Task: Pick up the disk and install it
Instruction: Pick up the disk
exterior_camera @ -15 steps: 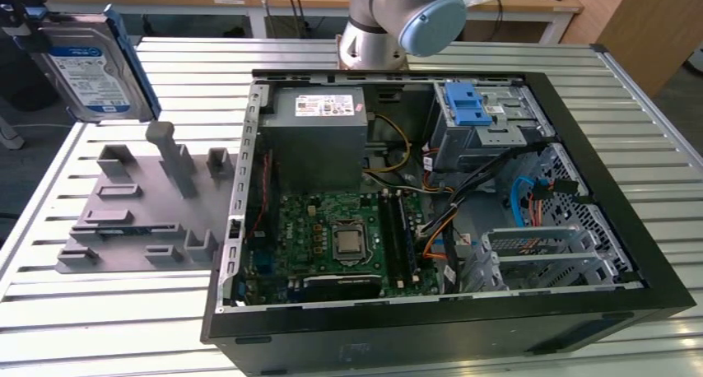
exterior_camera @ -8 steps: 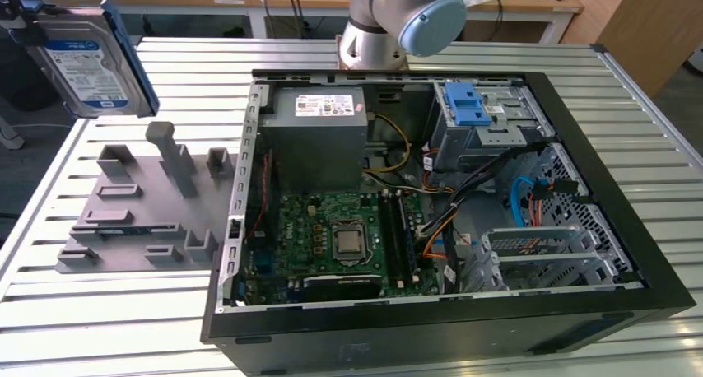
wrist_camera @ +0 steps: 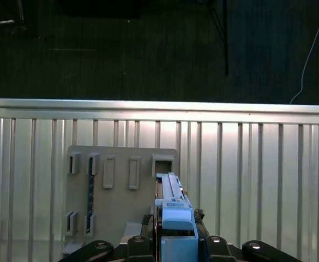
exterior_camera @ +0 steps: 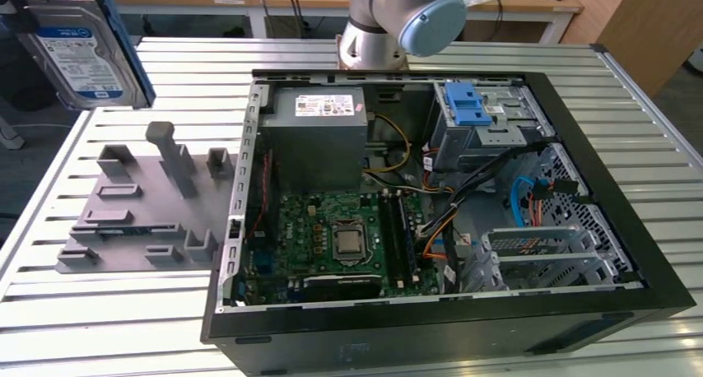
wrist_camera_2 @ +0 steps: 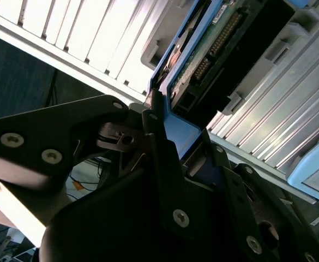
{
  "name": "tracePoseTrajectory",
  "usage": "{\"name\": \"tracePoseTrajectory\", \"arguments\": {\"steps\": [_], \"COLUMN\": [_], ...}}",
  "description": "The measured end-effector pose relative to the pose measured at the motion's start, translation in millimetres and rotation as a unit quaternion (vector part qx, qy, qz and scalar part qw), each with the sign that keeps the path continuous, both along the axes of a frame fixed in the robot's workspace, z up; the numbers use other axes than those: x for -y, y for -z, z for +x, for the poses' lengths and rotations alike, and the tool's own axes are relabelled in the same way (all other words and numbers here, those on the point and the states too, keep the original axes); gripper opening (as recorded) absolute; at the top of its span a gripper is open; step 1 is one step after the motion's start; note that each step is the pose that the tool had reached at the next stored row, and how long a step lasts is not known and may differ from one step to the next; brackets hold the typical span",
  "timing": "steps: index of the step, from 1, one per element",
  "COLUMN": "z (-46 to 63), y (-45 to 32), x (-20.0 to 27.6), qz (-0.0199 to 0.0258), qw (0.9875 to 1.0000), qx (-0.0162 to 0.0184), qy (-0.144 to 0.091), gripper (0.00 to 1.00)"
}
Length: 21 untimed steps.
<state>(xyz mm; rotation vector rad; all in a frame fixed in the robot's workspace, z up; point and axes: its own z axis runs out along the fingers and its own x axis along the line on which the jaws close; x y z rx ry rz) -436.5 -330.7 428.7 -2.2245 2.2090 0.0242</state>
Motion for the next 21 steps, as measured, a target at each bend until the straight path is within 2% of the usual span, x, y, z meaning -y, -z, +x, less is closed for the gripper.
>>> {"name": "tracePoseTrajectory", "arguments": {"steps": [7, 15, 17, 19, 21], "z": [0.0, 0.0, 0.0, -0.5, -0.4], "y": [-9.1, -10.1, -10.4, -10.7, -10.9], "x": [0.0, 0.0, 0.1, 0.0, 0.0], "qz": [0.0002, 0.0002, 0.0002, 0.0003, 0.0003], "qw": [1.0000, 1.0000, 1.0000, 1.0000, 1.0000], "qx": [0.0000, 0.0004, 0.0016, 0.0047, 0.0057], "qy": [0.000, 0.000, 0.000, 0.000, 0.000], "gripper": [0.36, 0.36, 0.36, 0.36, 0.36]}}
